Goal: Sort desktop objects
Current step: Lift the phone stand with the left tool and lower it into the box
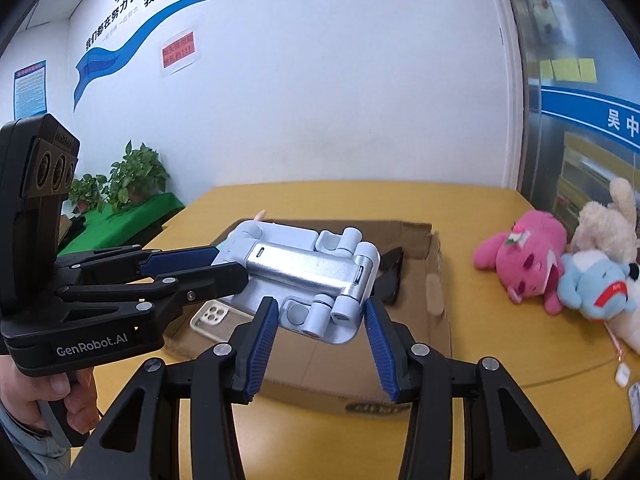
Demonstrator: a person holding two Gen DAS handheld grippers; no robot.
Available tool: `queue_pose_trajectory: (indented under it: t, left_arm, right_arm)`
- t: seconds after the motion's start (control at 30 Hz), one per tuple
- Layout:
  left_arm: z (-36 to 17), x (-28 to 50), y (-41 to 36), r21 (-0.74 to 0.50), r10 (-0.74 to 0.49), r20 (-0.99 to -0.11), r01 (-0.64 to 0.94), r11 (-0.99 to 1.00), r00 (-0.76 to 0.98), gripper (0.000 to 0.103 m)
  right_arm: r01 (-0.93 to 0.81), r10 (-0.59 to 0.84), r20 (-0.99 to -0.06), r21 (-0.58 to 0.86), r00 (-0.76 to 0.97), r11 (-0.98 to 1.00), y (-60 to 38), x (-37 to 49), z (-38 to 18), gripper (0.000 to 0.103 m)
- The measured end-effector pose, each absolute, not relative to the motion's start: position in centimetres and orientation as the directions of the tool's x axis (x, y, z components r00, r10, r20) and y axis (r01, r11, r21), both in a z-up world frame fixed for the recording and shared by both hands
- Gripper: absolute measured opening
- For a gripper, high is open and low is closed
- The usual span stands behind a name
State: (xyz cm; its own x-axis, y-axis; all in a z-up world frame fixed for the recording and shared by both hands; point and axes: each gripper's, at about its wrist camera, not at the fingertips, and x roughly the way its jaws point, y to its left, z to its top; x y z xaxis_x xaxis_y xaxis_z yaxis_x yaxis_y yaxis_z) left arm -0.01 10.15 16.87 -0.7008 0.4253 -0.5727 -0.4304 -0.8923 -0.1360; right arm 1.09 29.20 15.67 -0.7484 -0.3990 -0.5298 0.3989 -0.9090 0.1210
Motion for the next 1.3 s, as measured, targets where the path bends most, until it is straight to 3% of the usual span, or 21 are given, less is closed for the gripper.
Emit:
queue_pose_trajectory:
  t: [0.27,0.63,1.03,1.3]
  left_arm:
    - [14.8,-8.1,7.0,-0.188,0.385,-0.639,-0.351,-0.917,-0.666,0.035]
    - [5.1,-17.0,3.6,-0.254,0.339,-0.789,-0.23,-0.939,-0.512,0.035]
    - [-0.5,-19.5,3.3,-0.233,0.277,-0.888,-0.16,-0.959,-0.367,0.031]
    - [-0.6,-19.0,2.6,-0.247,0.279,-0.898,-0.135,-0.96,-0.341,0.032]
  right_arm:
    - [0.444,-0.417,-0.586,0.107,-0.695,-0.89,25.4,-7.6,15.2,0.044]
    - [0.453,-0.441,-0.748,0.211,-0.496,-0.866,20.6,-18.3,5.6,0.044]
    - [0.402,-0.406,-0.893,0.304,-0.196,-0.864,18.3,-22.8,-2.1,0.046]
    - [0.41,-0.391,-0.9,0.289,-0.191,-0.865,17.4,-22.3,-2.4,0.045]
